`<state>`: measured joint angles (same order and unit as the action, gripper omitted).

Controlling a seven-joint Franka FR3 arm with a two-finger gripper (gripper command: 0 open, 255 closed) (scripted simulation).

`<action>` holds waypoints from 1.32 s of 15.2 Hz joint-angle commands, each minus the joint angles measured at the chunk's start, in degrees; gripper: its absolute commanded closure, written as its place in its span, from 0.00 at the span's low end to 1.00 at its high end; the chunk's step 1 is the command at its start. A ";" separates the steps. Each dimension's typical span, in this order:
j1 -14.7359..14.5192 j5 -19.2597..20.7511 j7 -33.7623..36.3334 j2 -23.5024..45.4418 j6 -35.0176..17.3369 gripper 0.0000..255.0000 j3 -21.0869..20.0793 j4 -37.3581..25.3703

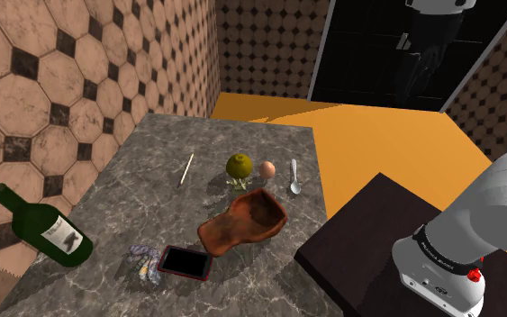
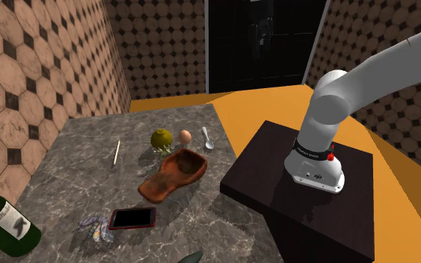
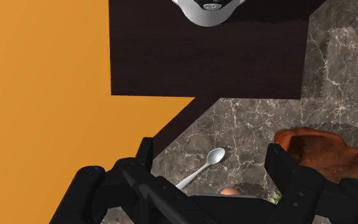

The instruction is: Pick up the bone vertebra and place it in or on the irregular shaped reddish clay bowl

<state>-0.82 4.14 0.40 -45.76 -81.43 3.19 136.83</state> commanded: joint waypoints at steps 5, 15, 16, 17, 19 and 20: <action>-1.46 -1.57 1.96 3.22 -8.02 0.00 -2.16 3.83; -4.89 -4.04 6.65 17.14 -28.50 0.00 -7.71 7.91; -5.17 -4.11 7.15 18.93 -30.49 0.00 -8.27 7.86; -5.42 -4.13 7.66 20.79 -32.46 0.00 -8.83 7.73; -5.88 -4.00 8.75 24.65 -36.27 0.00 -9.95 7.21; -6.08 -3.85 9.33 26.65 -38.12 0.00 -10.50 6.82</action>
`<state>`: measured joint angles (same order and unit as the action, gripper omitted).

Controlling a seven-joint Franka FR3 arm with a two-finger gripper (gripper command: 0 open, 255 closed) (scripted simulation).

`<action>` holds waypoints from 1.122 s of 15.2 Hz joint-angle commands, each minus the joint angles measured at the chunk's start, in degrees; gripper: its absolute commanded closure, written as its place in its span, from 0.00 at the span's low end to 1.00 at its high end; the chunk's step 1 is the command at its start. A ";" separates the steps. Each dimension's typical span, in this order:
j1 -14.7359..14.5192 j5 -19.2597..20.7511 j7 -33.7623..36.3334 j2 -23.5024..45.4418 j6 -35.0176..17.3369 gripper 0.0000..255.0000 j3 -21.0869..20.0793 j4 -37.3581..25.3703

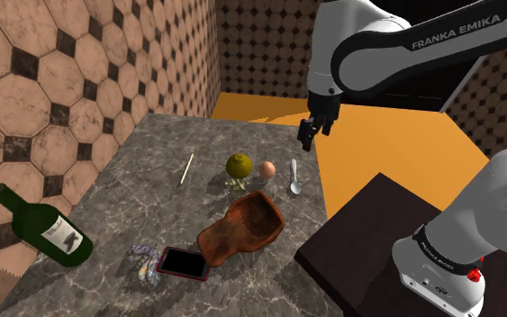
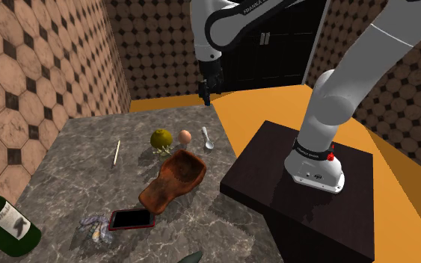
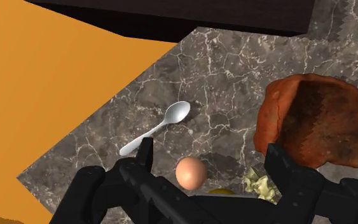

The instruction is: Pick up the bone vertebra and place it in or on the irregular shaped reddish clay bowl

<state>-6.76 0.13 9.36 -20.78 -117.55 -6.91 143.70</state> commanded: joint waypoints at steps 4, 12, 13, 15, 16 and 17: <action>-0.79 1.51 3.01 10.03 -8.84 0.00 -2.51 -2.41; -2.57 8.10 10.11 27.65 -19.07 0.00 -5.09 -10.92; -2.99 9.18 11.09 29.87 -19.97 0.00 -5.13 -12.32; -3.99 11.34 13.00 34.29 -21.52 0.00 -5.01 -15.34; -4.55 12.40 13.90 36.49 -22.18 0.00 -4.88 -16.96; -5.18 13.41 14.76 38.67 -22.75 0.00 -4.67 -18.65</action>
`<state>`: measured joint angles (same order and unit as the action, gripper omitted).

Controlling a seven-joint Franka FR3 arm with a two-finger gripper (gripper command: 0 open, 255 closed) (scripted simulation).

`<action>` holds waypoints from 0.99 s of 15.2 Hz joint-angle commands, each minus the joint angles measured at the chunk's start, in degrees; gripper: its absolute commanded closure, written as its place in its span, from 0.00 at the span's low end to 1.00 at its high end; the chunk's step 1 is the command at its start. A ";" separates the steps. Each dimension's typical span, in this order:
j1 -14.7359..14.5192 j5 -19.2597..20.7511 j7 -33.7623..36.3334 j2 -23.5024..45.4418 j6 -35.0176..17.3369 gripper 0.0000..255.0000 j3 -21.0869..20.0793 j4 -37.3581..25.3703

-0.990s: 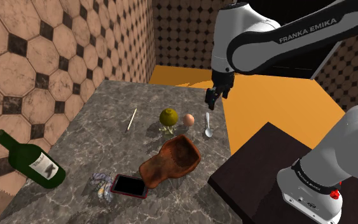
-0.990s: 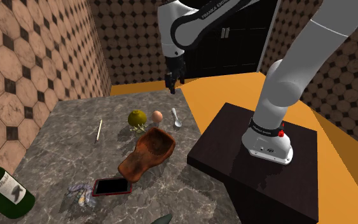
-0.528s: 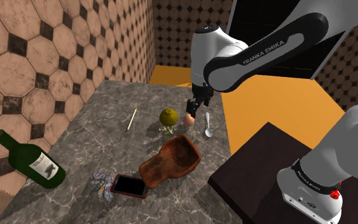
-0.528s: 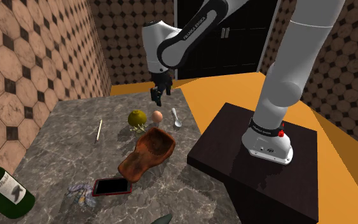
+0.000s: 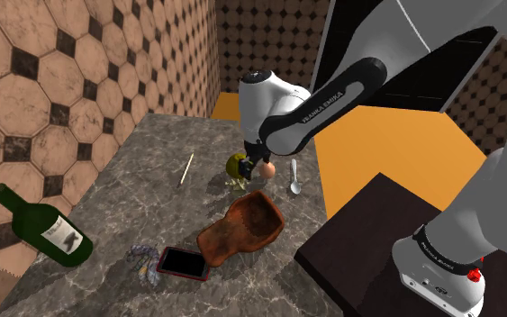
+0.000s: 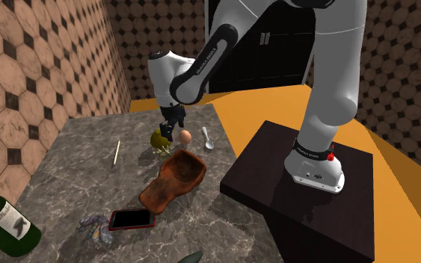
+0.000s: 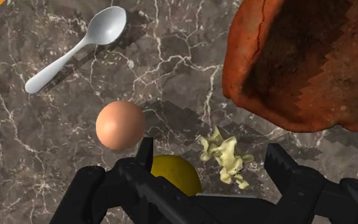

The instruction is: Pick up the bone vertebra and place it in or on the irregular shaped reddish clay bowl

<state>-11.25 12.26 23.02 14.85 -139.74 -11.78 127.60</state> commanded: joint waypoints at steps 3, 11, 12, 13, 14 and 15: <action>-2.73 4.01 3.35 9.54 -1.86 0.00 0.99 -8.04; -4.15 6.40 5.06 15.90 -5.47 0.00 2.55 -10.90; -4.29 6.77 5.31 16.92 -6.29 0.00 2.86 -11.09; -4.29 6.77 5.31 16.91 -6.30 0.00 2.86 -11.08; -4.29 6.77 5.31 16.92 -6.29 0.00 2.86 -11.09; -4.29 6.77 5.31 16.92 -6.29 0.00 2.86 -11.09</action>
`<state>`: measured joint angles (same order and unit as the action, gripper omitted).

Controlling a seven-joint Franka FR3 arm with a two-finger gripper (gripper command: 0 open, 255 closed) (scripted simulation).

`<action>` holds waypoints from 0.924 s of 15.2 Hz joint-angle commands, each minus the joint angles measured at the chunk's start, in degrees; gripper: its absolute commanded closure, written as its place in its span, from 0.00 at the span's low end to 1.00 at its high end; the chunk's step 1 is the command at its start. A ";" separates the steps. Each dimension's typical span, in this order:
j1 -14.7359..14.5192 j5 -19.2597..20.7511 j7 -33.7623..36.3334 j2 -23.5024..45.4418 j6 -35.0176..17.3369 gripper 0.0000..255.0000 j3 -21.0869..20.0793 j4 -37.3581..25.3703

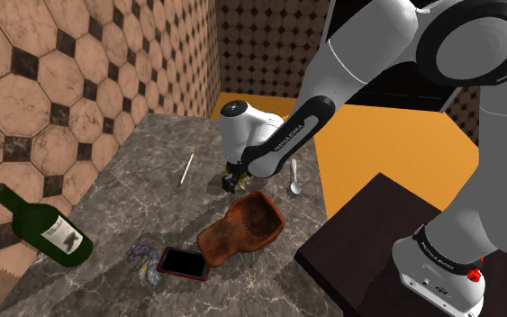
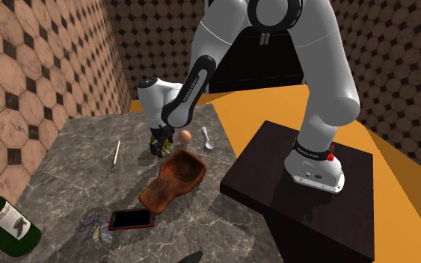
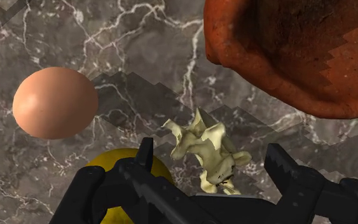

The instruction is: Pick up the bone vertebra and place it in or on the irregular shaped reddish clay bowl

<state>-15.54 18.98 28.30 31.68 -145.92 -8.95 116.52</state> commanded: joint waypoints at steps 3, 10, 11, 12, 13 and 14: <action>-0.01 0.04 0.02 0.09 -0.11 0.00 0.04 -0.01; -0.01 0.05 0.03 0.10 -0.12 1.00 0.04 -0.01; -0.02 0.05 0.04 0.10 -0.12 1.00 0.04 0.00; -0.01 0.05 0.03 0.10 -0.13 1.00 0.04 0.02; -0.01 0.05 0.03 0.12 -0.13 1.00 0.05 -0.01; -0.02 0.06 0.03 0.16 -0.13 1.00 0.05 -0.05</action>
<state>-15.53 19.05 28.34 31.77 -146.04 -8.86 116.46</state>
